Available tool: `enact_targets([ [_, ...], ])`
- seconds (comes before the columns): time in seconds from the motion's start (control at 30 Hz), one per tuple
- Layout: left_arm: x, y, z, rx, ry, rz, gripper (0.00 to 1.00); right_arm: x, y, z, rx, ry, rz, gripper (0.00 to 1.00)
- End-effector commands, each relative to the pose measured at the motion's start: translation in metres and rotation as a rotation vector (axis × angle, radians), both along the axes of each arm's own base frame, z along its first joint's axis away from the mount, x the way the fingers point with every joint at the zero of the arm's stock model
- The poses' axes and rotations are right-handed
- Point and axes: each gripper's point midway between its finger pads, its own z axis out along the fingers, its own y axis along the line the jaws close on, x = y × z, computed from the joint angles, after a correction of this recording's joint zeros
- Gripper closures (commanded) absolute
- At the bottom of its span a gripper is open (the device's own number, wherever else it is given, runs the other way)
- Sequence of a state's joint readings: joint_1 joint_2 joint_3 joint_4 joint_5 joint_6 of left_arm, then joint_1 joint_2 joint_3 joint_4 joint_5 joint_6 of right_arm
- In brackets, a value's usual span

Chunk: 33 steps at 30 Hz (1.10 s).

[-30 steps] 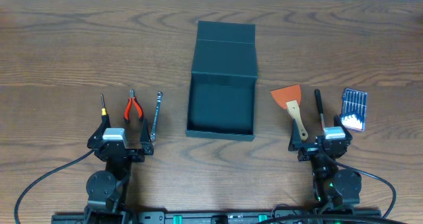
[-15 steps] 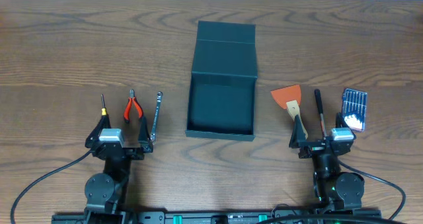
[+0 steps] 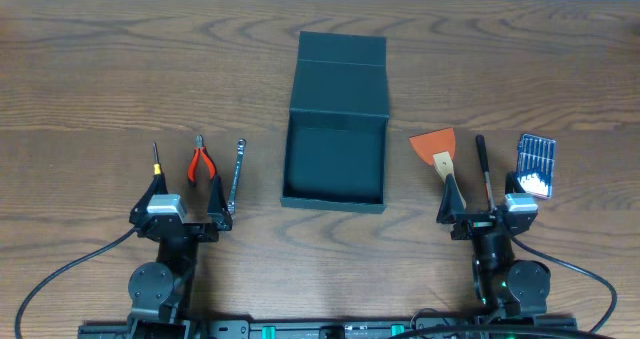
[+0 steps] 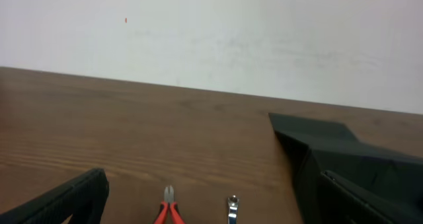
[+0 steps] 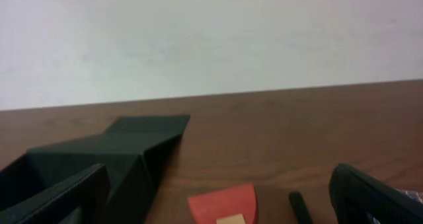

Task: Pack container
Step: 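Raise both arms and move the right gripper toward the screwdriver case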

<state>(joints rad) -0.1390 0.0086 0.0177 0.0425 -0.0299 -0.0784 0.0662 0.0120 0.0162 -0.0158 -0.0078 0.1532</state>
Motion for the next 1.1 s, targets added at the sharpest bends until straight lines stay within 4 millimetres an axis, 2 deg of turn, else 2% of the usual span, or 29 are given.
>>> enact_targets([
  [0.0, -0.002, 0.002, 0.004, -0.008, 0.021, 0.008, 0.01, -0.002, -0.001, 0.001, 0.015, 0.034, -0.004, 0.01],
  [0.1, -0.007, 0.003, 0.008, 0.003, 0.097, 0.009, 0.02, -0.007, -0.003, 0.008, -0.031, 0.092, -0.011, 0.01],
  [0.23, -0.011, 0.001, 0.016, 0.014, 0.220, -0.001, 0.01, -0.013, -0.018, 0.033, -0.077, 0.170, -0.089, 0.01],
  [0.37, -0.008, -0.003, 0.023, -0.054, 0.354, -0.003, 0.02, -0.011, -0.016, 0.053, -0.086, 0.276, -0.080, 0.01],
  [0.43, -0.006, -0.008, 0.023, -0.062, 0.436, -0.023, 0.02, -0.010, -0.016, 0.057, -0.093, 0.353, -0.076, 0.01],
  [0.53, -0.004, -0.016, 0.018, -0.062, 0.573, -0.058, 0.01, -0.013, -0.016, 0.060, -0.088, 0.511, -0.074, 0.01],
  [0.7, -0.002, -0.016, 0.000, -0.040, 0.783, -0.045, 0.01, -0.021, -0.016, 0.058, -0.094, 0.779, -0.069, 0.01],
  [0.8, -0.006, -0.017, -0.005, -0.035, 0.877, -0.045, 0.02, -0.027, -0.002, 0.055, -0.056, 0.945, 0.005, 0.01],
  [0.9, -0.010, -0.018, -0.008, -0.036, 0.917, -0.052, 0.01, -0.029, 0.012, 0.055, -0.020, 1.031, 0.077, 0.01],
  [1.0, -0.013, -0.018, -0.008, -0.035, 0.924, -0.051, 0.01, -0.027, 0.007, 0.051, -0.018, 1.074, 0.040, 0.01],
  [1.07, -0.015, -0.017, -0.010, -0.033, 0.938, -0.049, 0.02, -0.024, -0.003, 0.048, 0.034, 1.098, -0.057, 0.01],
])
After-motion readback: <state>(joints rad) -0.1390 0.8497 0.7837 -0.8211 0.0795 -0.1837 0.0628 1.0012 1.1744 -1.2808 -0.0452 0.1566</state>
